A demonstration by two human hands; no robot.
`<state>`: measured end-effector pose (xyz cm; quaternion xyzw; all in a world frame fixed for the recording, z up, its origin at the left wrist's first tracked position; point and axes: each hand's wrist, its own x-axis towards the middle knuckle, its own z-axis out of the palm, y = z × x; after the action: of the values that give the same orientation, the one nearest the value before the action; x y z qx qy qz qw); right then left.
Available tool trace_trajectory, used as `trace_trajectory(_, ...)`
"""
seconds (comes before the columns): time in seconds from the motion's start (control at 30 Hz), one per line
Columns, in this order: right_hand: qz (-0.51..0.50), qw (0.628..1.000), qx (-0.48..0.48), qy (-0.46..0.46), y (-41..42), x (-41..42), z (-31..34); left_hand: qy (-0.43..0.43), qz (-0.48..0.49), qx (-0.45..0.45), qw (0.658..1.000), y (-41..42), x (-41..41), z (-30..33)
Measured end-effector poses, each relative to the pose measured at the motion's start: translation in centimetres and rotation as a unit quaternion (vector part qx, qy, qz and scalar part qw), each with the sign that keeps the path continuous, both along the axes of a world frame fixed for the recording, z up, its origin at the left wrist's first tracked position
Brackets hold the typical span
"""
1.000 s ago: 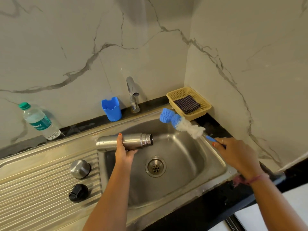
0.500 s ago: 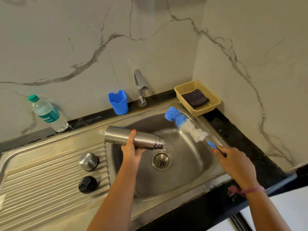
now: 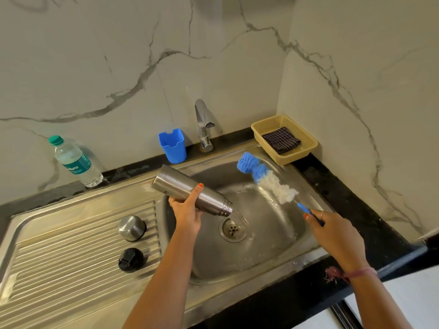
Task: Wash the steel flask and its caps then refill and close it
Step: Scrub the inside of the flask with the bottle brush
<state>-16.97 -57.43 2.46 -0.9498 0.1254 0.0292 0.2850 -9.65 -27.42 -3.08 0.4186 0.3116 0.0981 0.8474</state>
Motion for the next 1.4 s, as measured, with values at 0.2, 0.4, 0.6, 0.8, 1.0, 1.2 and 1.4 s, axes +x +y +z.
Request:
trace_trajectory(0.2,0.006,1.000,0.004,-0.002,0.1,-0.1,0.2,-0.017,-0.044,0.097,0.994,-0.3,-0.6,0.0)
trace_trajectory(0.4,0.006,1.000,0.003,0.004,0.1,-0.1,0.4,-0.054,-0.097,0.205,0.972,-0.7,-1.4,0.0)
trace_trajectory(0.6,0.007,1.000,0.007,0.007,0.0,-0.1,0.2,-0.052,-0.126,0.275,0.952,-1.0,-2.0,0.3)
trace_trajectory(0.8,0.012,1.000,0.011,0.010,-0.1,-0.1,0.2,-0.042,-0.132,0.295,0.945,-0.7,-2.3,0.0)
trace_trajectory(1.0,0.020,1.000,0.004,0.008,-0.3,-0.1,-0.4,-0.030,-0.122,0.285,0.950,-0.5,-2.8,-0.6)
trace_trajectory(1.2,0.027,0.999,0.008,-0.022,-0.6,0.0,-1.9,-0.018,-0.114,0.276,0.954,-0.1,-3.1,-0.9)
trace_trajectory(1.4,0.017,0.998,0.065,0.003,0.0,0.4,-3.7,0.006,-0.136,0.336,0.932,0.8,-2.6,-1.1)
